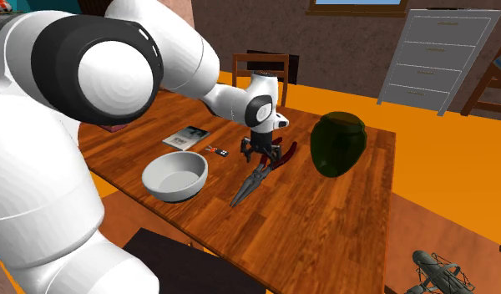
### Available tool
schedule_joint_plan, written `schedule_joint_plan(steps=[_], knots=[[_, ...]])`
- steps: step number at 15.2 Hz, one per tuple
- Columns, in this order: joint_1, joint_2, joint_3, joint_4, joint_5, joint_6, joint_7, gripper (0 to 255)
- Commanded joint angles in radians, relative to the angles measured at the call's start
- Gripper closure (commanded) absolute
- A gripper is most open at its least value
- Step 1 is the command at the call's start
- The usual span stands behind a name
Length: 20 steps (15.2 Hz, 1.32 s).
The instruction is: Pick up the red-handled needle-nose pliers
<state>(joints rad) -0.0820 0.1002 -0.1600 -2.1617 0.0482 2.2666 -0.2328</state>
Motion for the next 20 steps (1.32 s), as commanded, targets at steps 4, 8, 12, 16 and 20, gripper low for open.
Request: schedule_joint_plan(steps=[4,8,12,16,20], knots=[[-0.002,0.052,0.002,-0.014,0.015,0.065,-0.009,0],[-0.003,0.075,0.004,-0.023,0.022,0.096,-0.014,0],[-0.002,0.075,0.004,-0.023,0.022,0.097,-0.013,255],[-0.002,0.076,0.004,-0.022,0.022,0.097,-0.012,255],[-0.002,0.057,0.002,-0.016,0.016,0.072,-0.01,255]])
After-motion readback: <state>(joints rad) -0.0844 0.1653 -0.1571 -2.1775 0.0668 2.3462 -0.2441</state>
